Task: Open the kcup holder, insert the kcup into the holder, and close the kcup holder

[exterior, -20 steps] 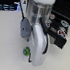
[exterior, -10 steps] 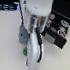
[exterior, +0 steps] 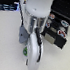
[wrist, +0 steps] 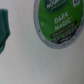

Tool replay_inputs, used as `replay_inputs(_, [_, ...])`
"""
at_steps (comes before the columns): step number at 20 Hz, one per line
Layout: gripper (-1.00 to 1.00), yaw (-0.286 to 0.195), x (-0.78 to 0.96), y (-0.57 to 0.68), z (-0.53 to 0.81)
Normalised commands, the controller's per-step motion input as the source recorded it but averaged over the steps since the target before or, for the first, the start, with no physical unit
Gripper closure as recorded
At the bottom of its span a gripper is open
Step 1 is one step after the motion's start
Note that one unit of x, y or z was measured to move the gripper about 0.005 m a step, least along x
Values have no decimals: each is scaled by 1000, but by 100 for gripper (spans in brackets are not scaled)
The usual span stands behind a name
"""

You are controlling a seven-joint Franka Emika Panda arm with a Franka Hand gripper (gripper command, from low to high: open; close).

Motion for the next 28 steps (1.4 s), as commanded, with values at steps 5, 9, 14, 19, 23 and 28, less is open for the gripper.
replay_inputs(5, [-100, -19, -67, -22, -123])
replay_inputs(9, [-100, 0, -29, 0, -230])
replay_inputs(14, [-100, -22, 23, -62, -126])
replay_inputs(19, [100, -39, 138, -53, -17])
replay_inputs(23, [100, -25, 86, -7, 0])
replay_inputs(28, [100, -20, 54, 5, 3])
